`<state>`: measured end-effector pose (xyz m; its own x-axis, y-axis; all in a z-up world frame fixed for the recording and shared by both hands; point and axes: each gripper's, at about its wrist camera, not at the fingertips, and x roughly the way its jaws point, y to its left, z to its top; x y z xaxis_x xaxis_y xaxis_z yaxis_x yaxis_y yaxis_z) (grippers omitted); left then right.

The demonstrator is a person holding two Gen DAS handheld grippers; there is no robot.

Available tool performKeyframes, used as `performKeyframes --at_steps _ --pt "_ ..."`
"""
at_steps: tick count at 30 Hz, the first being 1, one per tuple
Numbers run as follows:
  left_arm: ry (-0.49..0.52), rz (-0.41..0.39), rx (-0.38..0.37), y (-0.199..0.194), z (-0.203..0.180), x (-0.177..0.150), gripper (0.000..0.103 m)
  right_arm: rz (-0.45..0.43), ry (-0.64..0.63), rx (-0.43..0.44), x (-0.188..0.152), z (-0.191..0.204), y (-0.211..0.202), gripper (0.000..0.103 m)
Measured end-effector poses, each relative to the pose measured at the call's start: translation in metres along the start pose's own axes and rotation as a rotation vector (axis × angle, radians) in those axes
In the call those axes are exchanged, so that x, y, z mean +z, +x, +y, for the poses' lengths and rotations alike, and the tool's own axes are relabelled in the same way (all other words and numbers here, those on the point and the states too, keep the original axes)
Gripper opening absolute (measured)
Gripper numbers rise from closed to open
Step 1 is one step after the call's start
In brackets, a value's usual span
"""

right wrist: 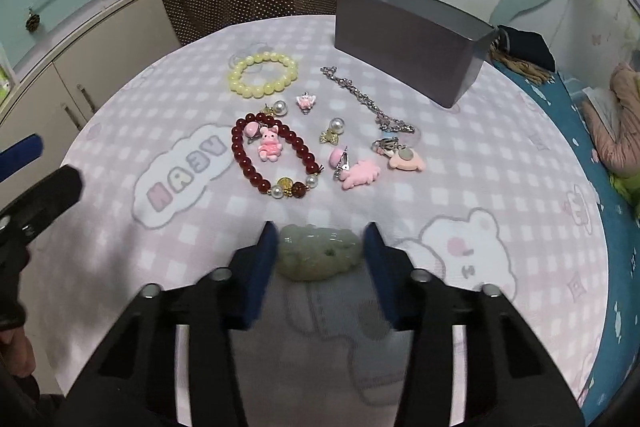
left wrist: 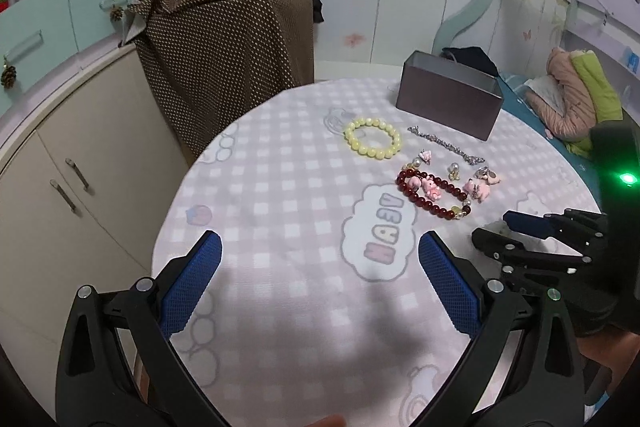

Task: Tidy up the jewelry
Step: 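Lower the right gripper onto the jade pendant and close it, then grasp the dark red bead bracelet with the left gripper while the right holds the pendant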

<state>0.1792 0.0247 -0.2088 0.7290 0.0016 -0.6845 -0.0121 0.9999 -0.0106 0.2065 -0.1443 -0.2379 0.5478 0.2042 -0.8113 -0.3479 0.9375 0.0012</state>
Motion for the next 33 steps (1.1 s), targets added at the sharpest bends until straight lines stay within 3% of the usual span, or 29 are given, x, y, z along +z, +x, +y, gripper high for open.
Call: performKeyframes --at_steps 13,22,27,28,29,31,33 --pt "0.062 0.052 -0.044 0.036 -0.038 0.026 0.098 -0.011 0.102 0.069 -0.005 -0.029 -0.013 0.040" --pt "0.053 0.182 -0.026 0.087 -0.057 0.035 0.098 -0.039 0.143 0.085 -0.005 -0.049 -0.024 0.040" --pt "0.013 0.222 -0.067 0.100 -0.054 0.034 0.097 -0.040 0.152 0.104 -0.005 -0.055 -0.023 0.040" --pt "0.009 0.223 -0.073 0.100 -0.054 0.035 0.094 -0.041 0.153 0.107 -0.005 -0.056 -0.023 0.040" --pt "0.018 0.220 -0.072 0.100 -0.055 0.036 0.077 -0.043 0.155 0.110 -0.004 -0.057 -0.024 0.040" --pt "0.056 0.213 -0.042 0.098 -0.057 0.037 0.058 -0.047 0.160 0.117 -0.004 -0.059 -0.025 0.040" --pt "0.048 0.219 -0.057 0.096 -0.051 0.039 0.049 -0.050 0.164 0.123 -0.003 -0.060 -0.025 0.040"
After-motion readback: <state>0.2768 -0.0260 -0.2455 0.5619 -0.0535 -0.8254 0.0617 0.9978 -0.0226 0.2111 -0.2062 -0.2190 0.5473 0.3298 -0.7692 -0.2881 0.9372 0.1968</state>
